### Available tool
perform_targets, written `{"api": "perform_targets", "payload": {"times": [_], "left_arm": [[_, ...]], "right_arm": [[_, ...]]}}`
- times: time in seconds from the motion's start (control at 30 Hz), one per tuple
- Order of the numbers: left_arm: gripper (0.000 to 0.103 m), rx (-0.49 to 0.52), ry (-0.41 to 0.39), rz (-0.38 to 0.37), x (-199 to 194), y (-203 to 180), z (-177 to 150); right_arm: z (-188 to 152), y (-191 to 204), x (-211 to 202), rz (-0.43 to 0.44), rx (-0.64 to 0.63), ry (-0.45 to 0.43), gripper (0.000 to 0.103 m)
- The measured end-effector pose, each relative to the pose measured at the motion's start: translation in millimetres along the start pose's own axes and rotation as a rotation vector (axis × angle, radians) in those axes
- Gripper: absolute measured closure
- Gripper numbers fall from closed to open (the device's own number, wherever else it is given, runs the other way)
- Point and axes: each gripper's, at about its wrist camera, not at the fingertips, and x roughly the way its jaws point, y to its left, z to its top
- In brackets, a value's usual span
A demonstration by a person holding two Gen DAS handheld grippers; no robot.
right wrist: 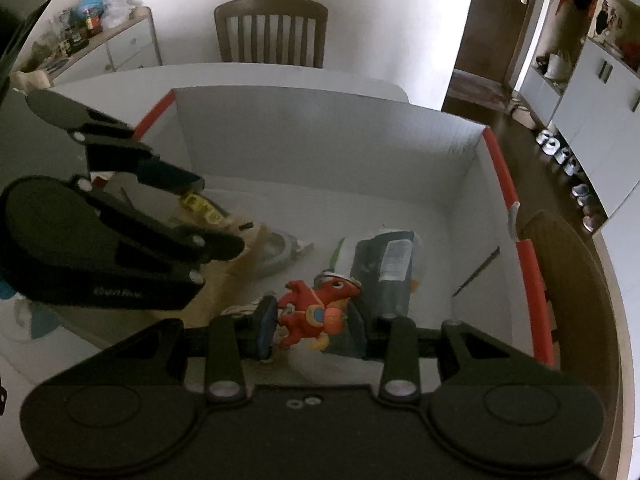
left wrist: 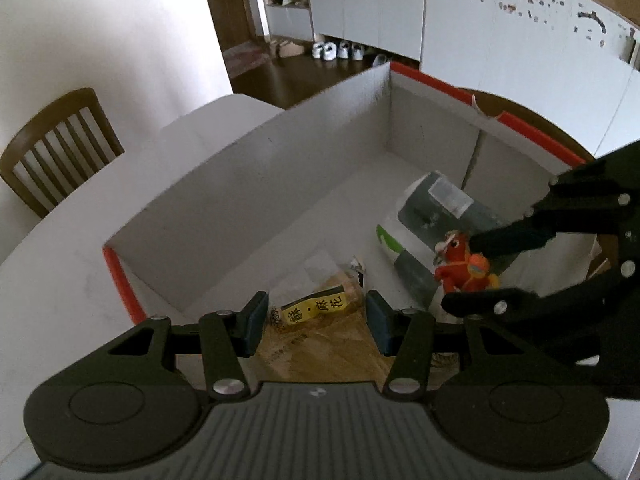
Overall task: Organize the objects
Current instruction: 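Lower the dragon toy into the box and open the right tool while the left tool releases the packet, then withdraw both tools from the box back toward the table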
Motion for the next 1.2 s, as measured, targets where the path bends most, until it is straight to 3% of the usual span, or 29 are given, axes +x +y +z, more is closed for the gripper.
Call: {"api": "perform_targets", "payload": {"times": [0.37,0.47,0.8,1.2], "left_arm": [[0.049,-0.021,0.069,-0.029,12,3,1],[0.043,-0.009,0.067,-0.037,11,1,1],[0.04,-0.048,0.01,-0.044,-6,3,-3],[0.039,-0.107,-0.095,-0.08,-55,4,-17]], "right_arm": [[2,-15,10,0.014,0.039,0.041,0.063],[1,-19,5,0.028,0.043,0.035,0.062],[-2,-28,-24,0.053,0.052,-0.019,0.06],[-3,-16,-68,0.072,0.047,-0.11,0.06]]}}
